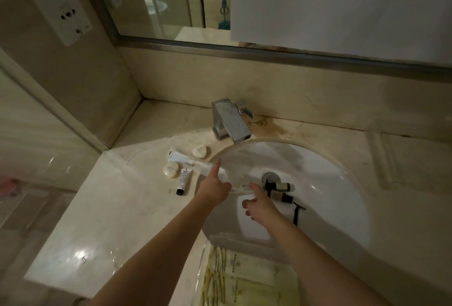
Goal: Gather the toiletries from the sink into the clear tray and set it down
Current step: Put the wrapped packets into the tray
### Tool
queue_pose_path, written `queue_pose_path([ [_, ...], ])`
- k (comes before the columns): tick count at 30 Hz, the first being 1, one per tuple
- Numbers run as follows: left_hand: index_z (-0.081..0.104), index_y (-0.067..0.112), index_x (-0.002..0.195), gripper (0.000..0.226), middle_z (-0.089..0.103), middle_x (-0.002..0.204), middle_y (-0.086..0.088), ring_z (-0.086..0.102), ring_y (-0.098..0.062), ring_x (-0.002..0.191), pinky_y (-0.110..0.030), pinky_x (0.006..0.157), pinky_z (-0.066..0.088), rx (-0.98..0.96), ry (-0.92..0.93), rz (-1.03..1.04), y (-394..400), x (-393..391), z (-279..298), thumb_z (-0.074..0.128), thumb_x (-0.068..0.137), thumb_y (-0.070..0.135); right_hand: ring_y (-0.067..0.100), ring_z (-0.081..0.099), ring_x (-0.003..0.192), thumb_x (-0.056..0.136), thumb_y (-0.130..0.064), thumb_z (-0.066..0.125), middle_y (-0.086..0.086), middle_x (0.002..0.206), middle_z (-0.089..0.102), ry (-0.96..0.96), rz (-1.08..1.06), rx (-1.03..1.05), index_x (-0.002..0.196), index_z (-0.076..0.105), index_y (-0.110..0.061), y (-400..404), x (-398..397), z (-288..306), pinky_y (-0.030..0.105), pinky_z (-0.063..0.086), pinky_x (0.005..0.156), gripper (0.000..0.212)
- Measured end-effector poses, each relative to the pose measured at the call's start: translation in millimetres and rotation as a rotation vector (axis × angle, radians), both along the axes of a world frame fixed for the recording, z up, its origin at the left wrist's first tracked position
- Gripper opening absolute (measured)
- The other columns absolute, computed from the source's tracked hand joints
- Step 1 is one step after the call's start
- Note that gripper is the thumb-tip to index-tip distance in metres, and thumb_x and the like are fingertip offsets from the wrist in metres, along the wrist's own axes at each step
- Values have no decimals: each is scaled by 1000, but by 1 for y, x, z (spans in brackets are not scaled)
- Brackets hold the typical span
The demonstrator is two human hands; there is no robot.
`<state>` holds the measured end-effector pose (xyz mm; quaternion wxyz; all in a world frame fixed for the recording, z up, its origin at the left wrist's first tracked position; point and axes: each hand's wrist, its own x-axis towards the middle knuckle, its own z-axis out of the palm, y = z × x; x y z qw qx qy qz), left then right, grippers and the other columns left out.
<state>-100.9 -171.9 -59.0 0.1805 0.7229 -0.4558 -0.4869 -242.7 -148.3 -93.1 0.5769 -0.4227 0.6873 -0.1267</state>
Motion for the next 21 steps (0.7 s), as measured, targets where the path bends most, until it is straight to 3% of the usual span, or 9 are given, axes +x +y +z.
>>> queue_pose_path([
  [3, 17, 44, 147, 81, 65, 111, -20, 65, -26, 74, -31, 58, 48, 23, 43, 51, -8, 2, -8, 51, 83, 8, 22, 59, 82, 91, -5, 44, 10, 114, 60, -110, -49, 73, 146, 22, -34, -16, 6, -15, 32, 50, 74, 65],
  [6, 33, 35, 143, 67, 63, 118, -20, 65, -25, 76, -26, 54, 48, 47, 58, 75, -11, 11, -19, 50, 83, 8, 23, 58, 79, 94, -8, 41, 12, 106, 62, -151, -34, 115, 145, 20, -39, -30, 12, -39, 34, 50, 71, 63],
  [9, 50, 20, 128, 44, 65, 97, -15, 60, -22, 68, -25, 53, 46, 54, 150, 168, -6, 22, -20, 48, 87, 7, 23, 58, 74, 98, -23, 39, 10, 102, 60, -210, -96, 189, 142, 28, -39, -40, 21, -56, 31, 50, 62, 48],
  [10, 54, 17, 123, 38, 64, 85, -11, 59, -19, 66, -25, 52, 47, 37, 155, 202, -2, 24, -19, 49, 87, 7, 21, 57, 67, 99, -35, 37, 8, 92, 63, -231, -143, 232, 135, 40, -33, -44, 24, -59, 29, 49, 57, 36],
  [12, 58, 16, 111, 25, 60, 73, -4, 59, -15, 61, -26, 54, 50, -8, 156, 245, 5, 26, -15, 55, 87, 11, 16, 53, 47, 96, -50, 31, 2, 56, 60, -301, -233, 305, 97, 59, -17, -50, 29, -65, 22, 42, 46, 44],
  [14, 57, 19, 97, 14, 58, 69, -3, 57, -13, 56, -26, 53, 49, -40, 170, 273, 10, 26, -13, 63, 85, 18, 16, 50, 42, 96, -41, 37, 4, 50, 56, -274, -271, 310, 76, 53, -15, -55, 37, -68, 22, 38, 42, 36],
  [17, 48, 21, 81, 25, 53, 66, -2, 50, -15, 52, -28, 51, 45, -80, 186, 328, 15, 26, -11, 73, 78, 22, 28, 55, 65, 90, -10, 50, 15, 76, 56, -145, -294, 219, 77, 53, -10, -61, 48, -80, 37, 48, 57, 14],
  [19, 42, 20, 76, 30, 50, 67, -2, 48, -16, 54, -32, 55, 46, -92, 191, 380, 18, 27, -9, 71, 78, 15, 36, 64, 76, 87, -15, 55, 18, 77, 61, -102, -303, 192, 72, 55, -7, -59, 48, -82, 45, 55, 70, 18],
  [21, 38, 18, 74, 28, 46, 70, -4, 48, -20, 62, -37, 62, 48, -93, 204, 430, 21, 26, -5, 61, 78, 4, 34, 65, 65, 83, -14, 57, 18, 66, 61, -32, -281, 105, 66, 57, -6, -51, 42, -70, 39, 52, 62, 19],
])
